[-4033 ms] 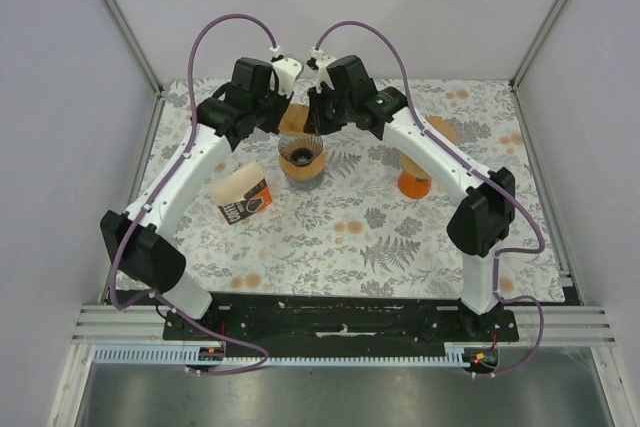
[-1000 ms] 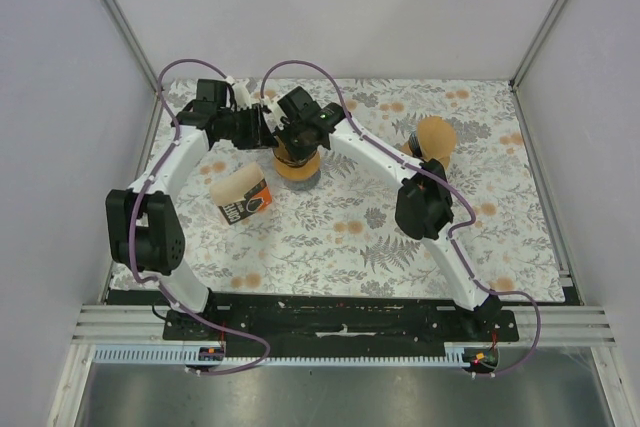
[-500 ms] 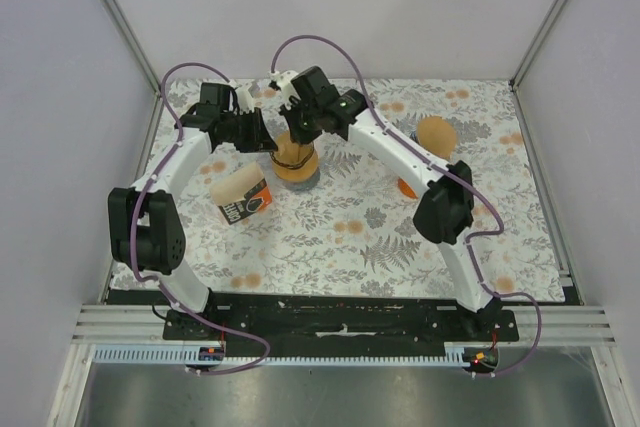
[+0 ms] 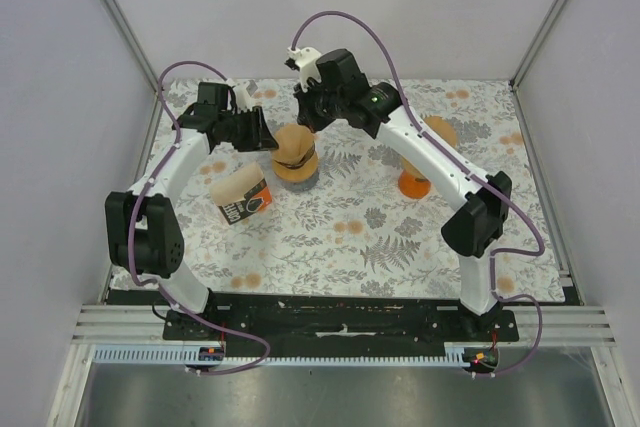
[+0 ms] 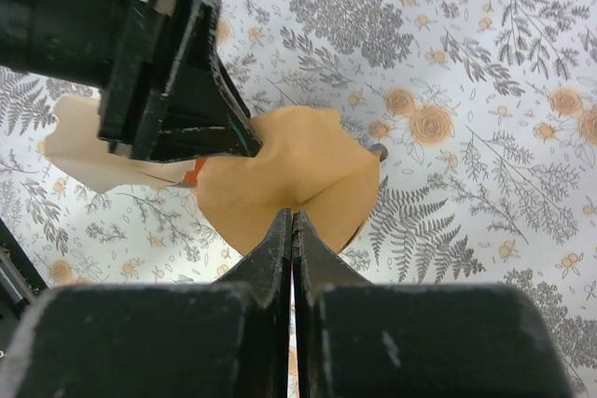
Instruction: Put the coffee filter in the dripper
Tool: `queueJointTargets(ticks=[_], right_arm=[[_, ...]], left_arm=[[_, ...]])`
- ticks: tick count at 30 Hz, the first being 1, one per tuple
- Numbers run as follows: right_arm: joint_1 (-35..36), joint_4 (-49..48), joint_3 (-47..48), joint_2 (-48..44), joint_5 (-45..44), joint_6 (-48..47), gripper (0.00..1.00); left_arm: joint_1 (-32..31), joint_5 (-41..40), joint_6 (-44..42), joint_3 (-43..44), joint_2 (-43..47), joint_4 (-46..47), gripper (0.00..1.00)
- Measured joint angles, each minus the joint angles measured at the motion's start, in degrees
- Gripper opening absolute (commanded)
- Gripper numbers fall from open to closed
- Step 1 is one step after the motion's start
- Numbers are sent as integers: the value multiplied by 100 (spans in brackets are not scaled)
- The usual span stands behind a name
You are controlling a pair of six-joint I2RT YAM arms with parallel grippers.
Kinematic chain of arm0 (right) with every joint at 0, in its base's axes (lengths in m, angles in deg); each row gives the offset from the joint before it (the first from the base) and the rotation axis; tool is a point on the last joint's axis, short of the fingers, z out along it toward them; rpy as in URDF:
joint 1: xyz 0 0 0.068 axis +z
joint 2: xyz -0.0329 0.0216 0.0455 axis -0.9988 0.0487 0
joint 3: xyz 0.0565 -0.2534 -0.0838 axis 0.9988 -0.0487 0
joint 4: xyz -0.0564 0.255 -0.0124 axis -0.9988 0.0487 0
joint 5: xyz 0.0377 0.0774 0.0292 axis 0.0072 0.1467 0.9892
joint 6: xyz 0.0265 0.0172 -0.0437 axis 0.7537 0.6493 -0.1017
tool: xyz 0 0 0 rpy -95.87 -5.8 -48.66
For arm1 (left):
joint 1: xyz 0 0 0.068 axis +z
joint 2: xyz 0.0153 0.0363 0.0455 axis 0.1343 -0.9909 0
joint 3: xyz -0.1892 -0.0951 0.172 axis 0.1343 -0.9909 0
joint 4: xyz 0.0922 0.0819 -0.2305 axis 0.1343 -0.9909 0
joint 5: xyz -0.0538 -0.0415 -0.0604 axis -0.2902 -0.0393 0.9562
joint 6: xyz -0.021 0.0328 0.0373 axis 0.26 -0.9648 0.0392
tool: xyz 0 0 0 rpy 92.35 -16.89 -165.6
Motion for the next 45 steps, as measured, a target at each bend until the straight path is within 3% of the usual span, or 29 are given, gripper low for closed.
queueJointTargets(ticks=[7,20,24,26,31,35,45], right_arm=[[-118,37,-350,-101,44,-2,6],[-315,11,-638,-1088,201,-146,31],[-385,-55,-896,-1300,214,-136,38],[-391,-92,-953,-1316,214,-68,33],[-367,-310,-686,-868,664,313,2],[-264,-415,-181,-22,879,610,0],[-28,-203,-240,1029,826,839,0]], left_arm=[[0,-44,-35,125,68,-50,62],[0,-210,-275,555,275,-315,70],[0,-240,-396,658,275,-352,66],[0,-251,-455,717,275,-363,64],[-162,-339,-544,957,168,-363,55],[-374,-402,-643,1047,2,-352,55],[-457,-1110,-1054,793,-175,-350,57]])
